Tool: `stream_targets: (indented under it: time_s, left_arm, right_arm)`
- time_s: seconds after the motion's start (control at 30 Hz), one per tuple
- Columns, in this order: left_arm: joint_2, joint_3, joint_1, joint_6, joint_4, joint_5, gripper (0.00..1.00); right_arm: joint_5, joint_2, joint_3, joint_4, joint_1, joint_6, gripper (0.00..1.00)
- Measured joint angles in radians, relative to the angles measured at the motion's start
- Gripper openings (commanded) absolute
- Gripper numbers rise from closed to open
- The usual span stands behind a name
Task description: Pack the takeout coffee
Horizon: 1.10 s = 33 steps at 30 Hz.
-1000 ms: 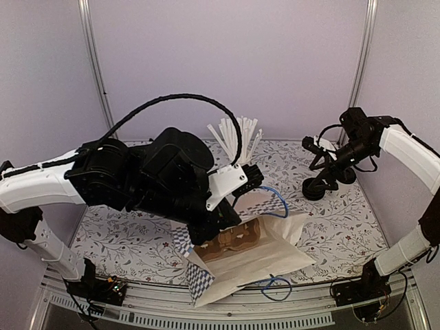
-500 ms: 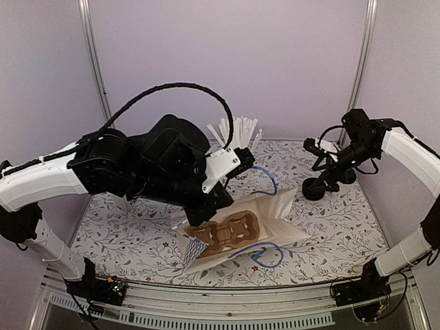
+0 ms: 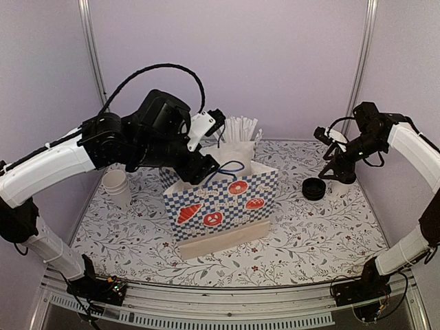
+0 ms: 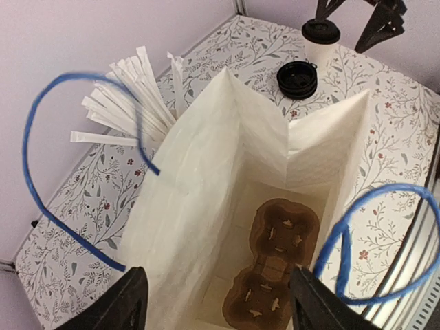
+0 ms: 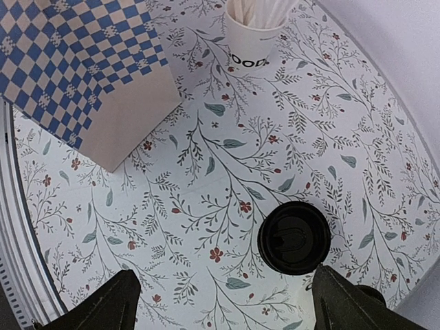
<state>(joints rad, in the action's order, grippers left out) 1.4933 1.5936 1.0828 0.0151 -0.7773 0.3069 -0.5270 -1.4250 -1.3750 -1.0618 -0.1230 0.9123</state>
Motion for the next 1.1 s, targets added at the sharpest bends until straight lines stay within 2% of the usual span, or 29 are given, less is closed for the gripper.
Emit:
stream_targets:
  time_s: [0.13, 0.23, 0.27, 0.37, 0.57, 0.63, 0.83, 1.1]
  left_arm:
    - [-0.03, 0.0, -0.012, -0.024, 0.018, 0.019, 0.84]
    - [-0.062, -0.001, -0.019, -0.032, 0.026, 0.047, 0.98]
    - [-0.076, -0.005, -0.023, -0.024, 0.034, 0.064, 0.99]
    - [-0.13, -0.044, -0.035, -0.003, 0.072, 0.112, 1.0]
    - [-0.354, -0.286, -0.068, 0.066, 0.271, 0.151, 1.0]
    - [-0.398, -0.316, -0.078, 0.081, 0.303, 0.152, 1.0]
    - [-0.407, -0.317, -0.089, 0.112, 0.346, 0.136, 1.0]
    - [-0.379, -0.317, -0.089, 0.13, 0.338, 0.079, 1.0]
  right_arm:
    - [0.017, -0.04, -0.046, -0.008, 0.068, -0.008, 0.86]
    - [0.03, -0.087, -0.088, -0.006, 0.134, -0.037, 0.88]
    - [0.042, -0.101, -0.095, -0.003, 0.157, -0.05, 0.89]
    - [0.1, -0.132, -0.097, 0.011, 0.203, -0.094, 0.93]
    - [0.232, -0.145, -0.093, 0.032, 0.221, -0.159, 0.96]
    - [0.264, -0.149, -0.093, 0.034, 0.221, -0.174, 0.96]
    - [0.323, -0.196, -0.112, 0.013, 0.223, -0.189, 0.96]
    - [0.377, -0.338, -0.266, -0.06, 0.232, -0.13, 0.95]
